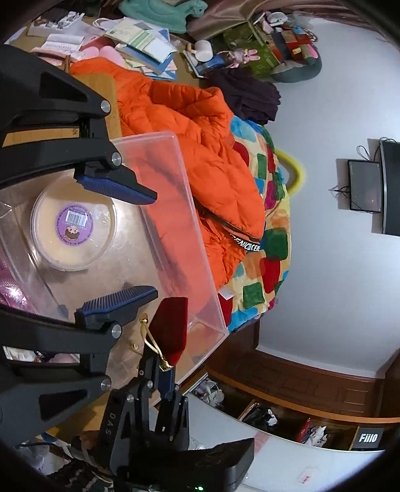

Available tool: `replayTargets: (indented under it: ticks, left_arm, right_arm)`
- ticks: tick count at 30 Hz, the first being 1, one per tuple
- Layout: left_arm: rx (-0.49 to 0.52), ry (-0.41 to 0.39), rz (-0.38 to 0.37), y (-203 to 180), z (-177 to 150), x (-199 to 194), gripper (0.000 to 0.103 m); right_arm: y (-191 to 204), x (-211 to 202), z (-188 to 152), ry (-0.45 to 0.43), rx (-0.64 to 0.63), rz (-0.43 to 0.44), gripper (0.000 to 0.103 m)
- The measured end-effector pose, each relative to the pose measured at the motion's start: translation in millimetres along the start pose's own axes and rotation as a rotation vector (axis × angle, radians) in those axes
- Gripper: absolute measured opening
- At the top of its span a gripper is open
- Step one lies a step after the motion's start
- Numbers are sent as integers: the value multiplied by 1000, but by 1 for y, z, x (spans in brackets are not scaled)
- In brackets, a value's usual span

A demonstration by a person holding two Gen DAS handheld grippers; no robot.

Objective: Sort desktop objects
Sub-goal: 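Lift and carry the red pouch and cream tub over the clear plastic box, then open the left gripper to drop the tub while the right gripper releases the pouch into the box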

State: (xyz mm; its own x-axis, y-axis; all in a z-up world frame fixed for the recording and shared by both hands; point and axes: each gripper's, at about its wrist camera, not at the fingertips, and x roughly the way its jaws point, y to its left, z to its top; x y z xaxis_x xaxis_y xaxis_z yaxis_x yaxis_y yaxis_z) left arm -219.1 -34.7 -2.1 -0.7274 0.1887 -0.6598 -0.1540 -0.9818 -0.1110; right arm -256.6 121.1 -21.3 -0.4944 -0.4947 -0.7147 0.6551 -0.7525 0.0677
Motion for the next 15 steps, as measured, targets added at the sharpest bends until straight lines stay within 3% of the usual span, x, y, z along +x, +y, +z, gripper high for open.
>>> replayTargets:
  ticks: [10,15]
  left_arm:
    - [-13,17,-14,-1,-5,-1,61]
    - [-26,23,-21,1,-8,-5,63]
  right_arm:
    - [5,11,2,51,-24,-8,25]
    - [11,7,2,54,-49,-30,33]
